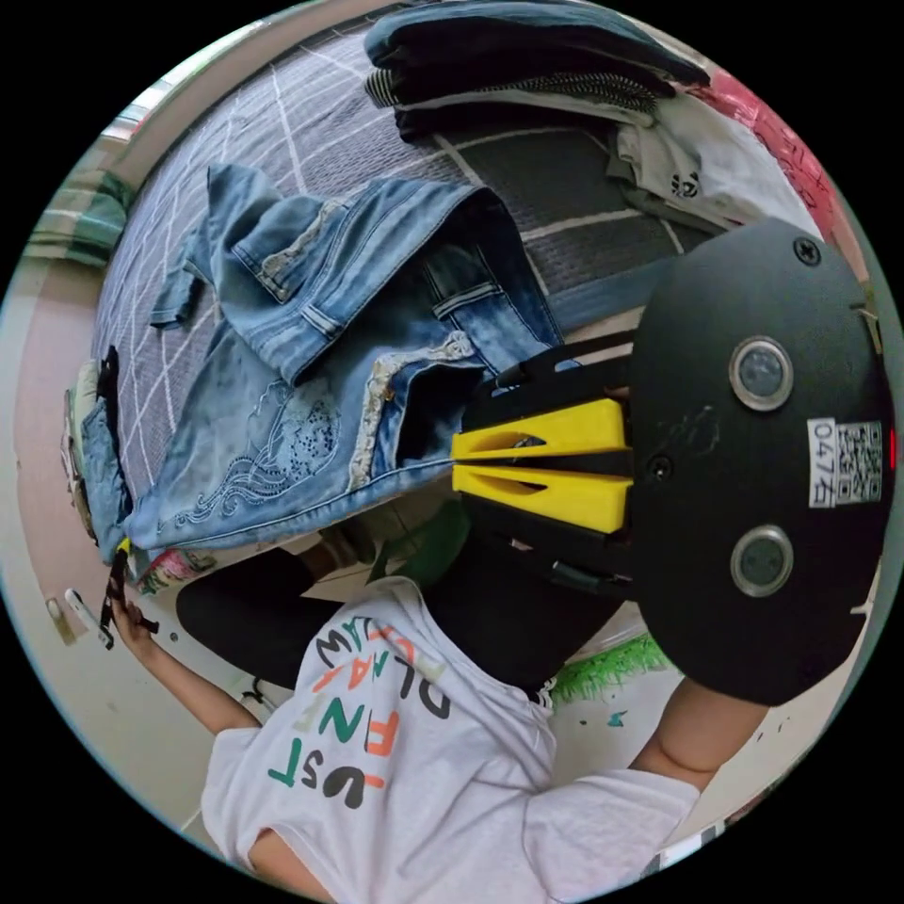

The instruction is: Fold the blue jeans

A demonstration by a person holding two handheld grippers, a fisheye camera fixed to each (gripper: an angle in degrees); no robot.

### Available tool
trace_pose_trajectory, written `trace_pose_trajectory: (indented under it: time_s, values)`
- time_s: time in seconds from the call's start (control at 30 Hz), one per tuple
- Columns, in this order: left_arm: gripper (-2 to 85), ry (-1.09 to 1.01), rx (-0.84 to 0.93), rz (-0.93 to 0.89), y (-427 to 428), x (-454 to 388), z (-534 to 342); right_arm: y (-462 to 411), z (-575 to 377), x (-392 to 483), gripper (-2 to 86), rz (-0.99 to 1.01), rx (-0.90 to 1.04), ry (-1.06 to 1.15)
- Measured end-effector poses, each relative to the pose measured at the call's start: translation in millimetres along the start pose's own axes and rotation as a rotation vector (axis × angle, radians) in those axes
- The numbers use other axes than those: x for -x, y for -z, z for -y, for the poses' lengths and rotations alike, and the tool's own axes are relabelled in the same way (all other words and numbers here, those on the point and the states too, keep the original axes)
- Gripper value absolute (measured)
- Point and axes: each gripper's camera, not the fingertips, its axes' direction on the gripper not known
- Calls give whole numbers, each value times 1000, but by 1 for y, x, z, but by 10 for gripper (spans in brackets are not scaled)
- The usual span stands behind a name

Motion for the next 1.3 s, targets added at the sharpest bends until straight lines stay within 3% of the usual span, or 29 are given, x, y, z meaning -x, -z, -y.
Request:
trace_pose_trajectory:
  time_s: [0.13,0.23,0.4,0.53,0.67,0.77,0.93,1.1,1.3]
  values:
    - [60,-128,-75,-98,16,-29,3,33,3,17,64,-179,-199,60]
    - [137,-284,-55,-144,8,-84,14,39,22,18,78,-303,-313,56]
    - [141,-559,-52,-270,-36,-209,35,11,70,3,70,-343,-224,104]
    - [136,-758,-73,-104,-76,-293,46,11,77,-18,86,-232,-182,108]
    - [108,-959,-78,183,-128,-361,49,9,46,-9,99,-234,-177,122]
    - [33,-972,-49,219,-156,-375,53,14,27,-4,36,-308,-205,108]
    - [1,-835,-45,36,-138,-347,66,50,-4,-15,9,-352,-346,8]
    - [-5,-589,-197,-121,-50,-265,72,103,-61,-25,5,-543,-611,-306]
    - [-6,-490,-433,10,93,-175,22,164,-92,4,5,-844,-680,-481]
